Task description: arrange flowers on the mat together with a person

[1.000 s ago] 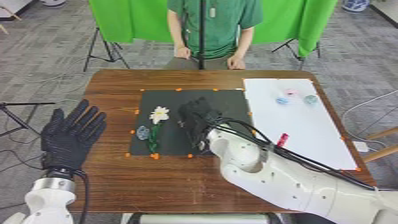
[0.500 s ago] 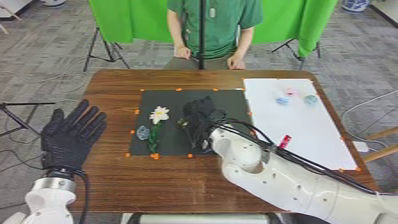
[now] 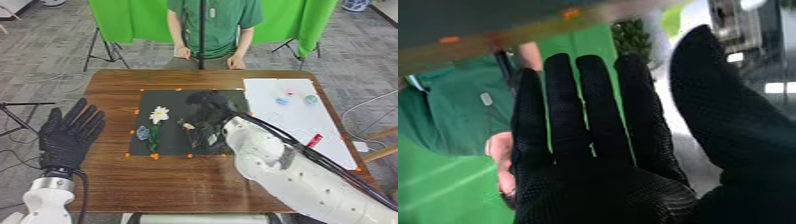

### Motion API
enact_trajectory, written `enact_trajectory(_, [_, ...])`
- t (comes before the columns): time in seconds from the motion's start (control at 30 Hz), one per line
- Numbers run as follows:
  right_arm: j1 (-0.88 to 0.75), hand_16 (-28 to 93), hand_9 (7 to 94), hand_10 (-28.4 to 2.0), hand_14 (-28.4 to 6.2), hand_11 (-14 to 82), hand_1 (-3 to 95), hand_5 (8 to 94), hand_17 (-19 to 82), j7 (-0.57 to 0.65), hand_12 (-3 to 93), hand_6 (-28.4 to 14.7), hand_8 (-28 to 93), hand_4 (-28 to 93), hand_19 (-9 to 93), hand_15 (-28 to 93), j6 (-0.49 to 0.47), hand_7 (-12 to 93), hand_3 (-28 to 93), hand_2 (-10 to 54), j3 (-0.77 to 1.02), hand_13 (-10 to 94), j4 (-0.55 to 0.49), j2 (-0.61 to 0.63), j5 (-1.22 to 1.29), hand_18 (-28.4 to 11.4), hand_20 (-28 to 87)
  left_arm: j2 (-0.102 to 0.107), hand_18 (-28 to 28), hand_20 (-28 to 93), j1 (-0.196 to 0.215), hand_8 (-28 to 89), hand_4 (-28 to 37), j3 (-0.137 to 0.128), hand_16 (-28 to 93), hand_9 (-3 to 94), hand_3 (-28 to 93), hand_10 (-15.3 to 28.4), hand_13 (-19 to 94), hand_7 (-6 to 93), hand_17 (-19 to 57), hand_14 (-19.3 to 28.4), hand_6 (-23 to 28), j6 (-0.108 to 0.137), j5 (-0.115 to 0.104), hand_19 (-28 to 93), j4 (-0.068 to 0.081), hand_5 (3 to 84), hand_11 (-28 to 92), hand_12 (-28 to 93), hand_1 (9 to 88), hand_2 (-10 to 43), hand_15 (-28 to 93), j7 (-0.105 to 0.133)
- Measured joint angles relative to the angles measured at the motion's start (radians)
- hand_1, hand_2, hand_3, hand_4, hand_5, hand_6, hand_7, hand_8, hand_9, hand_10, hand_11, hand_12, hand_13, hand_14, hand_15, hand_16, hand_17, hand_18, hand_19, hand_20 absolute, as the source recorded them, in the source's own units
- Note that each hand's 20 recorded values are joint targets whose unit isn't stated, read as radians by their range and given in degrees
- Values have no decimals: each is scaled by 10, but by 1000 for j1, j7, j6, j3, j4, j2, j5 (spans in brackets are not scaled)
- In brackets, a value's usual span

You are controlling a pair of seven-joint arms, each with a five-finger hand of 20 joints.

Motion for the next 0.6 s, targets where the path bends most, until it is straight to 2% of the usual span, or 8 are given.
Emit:
enact_trajectory(0.1, [-79,163,397,-167,-151,116,285,408,97,-50,183,-46,-113,-249,493,261,0,173,771,40,128,287,-83,32,126,-161,49,0,138,112,4,-87,-283,-9,-57,358,680,141,253,101,-58,146,75,-3,-1,303,-2,426,169,90,213,180,264,6])
enact_trajectory(0.23, [-201,167,384,-168,-148,100,271,402,93,-149,180,-51,-100,-241,469,229,1,156,761,64,323,278,-171,75,365,-161,52,-2,137,111,17,-87,-283,-28,-57,358,679,140,254,98,-56,143,75,-7,-3,298,-6,426,166,88,211,181,259,20])
enact_trajectory(0.37, [-298,183,363,-166,-149,75,253,384,83,-265,176,-54,-90,-231,444,190,-2,133,745,82,474,265,-189,131,547,-163,64,-7,137,112,30,-87,-283,-55,-58,357,677,141,253,98,-56,140,75,-7,-5,297,-9,425,164,88,211,181,255,36])
enact_trajectory(0.6, [-496,205,346,-158,-157,37,218,365,78,-317,172,-53,-78,-220,406,140,-167,101,725,92,781,261,-209,172,870,-166,76,-17,135,110,46,-86,-283,-119,-57,353,675,139,251,93,-54,137,73,-7,-3,291,-10,419,160,87,209,181,244,65])
